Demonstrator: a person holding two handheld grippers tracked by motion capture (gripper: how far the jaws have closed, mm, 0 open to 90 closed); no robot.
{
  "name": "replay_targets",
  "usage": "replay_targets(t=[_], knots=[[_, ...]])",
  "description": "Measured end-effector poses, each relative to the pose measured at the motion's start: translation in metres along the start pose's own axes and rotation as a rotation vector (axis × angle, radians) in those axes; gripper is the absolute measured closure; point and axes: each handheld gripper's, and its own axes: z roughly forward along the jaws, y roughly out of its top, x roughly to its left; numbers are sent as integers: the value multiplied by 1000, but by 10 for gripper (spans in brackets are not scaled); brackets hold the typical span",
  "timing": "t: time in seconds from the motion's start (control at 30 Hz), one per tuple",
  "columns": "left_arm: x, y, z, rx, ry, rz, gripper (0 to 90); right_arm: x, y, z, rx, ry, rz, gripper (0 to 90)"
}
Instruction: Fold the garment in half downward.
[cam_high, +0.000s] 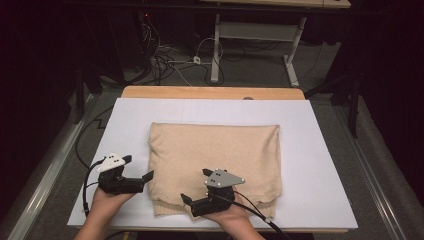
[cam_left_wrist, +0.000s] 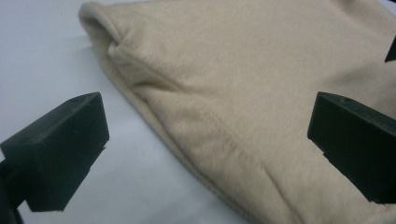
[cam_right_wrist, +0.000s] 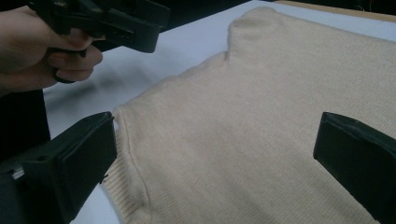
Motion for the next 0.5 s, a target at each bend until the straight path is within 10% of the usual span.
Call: replay_targets(t=[0.5], knots=[[31, 41, 30, 25, 0, 4, 0, -1, 3, 0, -12, -26, 5, 2]])
